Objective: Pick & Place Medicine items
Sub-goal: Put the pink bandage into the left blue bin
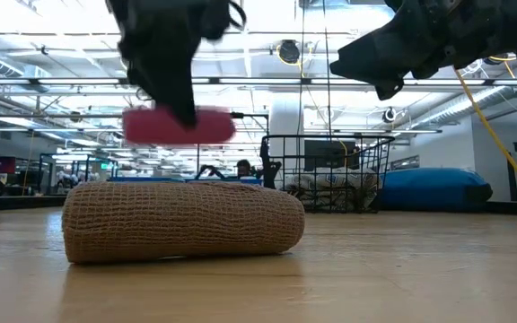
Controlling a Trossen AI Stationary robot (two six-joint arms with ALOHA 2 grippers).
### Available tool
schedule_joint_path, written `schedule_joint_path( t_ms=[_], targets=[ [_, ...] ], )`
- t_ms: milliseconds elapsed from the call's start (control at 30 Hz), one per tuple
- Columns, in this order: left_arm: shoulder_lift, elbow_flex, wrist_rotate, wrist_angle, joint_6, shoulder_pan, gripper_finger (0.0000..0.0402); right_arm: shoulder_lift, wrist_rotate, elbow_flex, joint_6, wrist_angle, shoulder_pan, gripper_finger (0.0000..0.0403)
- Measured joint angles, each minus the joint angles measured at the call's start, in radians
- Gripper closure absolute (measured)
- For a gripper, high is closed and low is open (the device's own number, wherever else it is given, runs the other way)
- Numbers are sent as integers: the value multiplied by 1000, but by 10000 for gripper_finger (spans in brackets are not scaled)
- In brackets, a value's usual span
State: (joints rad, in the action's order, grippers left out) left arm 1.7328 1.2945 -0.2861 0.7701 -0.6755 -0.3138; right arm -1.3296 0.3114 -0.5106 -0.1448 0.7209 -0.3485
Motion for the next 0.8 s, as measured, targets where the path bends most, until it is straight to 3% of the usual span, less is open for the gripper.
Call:
schedule_joint_path(
  t_ms=[133, 333, 567, 800],
  targets=[
    [-143, 2, -128, 113, 4, 25, 290, 0, 0, 0, 0, 0, 0, 287],
    [-321, 1, -408, 244, -149, 91, 285, 0, 0, 0, 0, 0, 0, 287],
    [-423, 1, -391, 345, -210, 297, 283, 0, 0, 0, 0, 1, 0, 287],
    [-412, 1, -389, 368, -138, 555, 283, 0, 0, 0, 0, 0, 0, 287]
  ],
)
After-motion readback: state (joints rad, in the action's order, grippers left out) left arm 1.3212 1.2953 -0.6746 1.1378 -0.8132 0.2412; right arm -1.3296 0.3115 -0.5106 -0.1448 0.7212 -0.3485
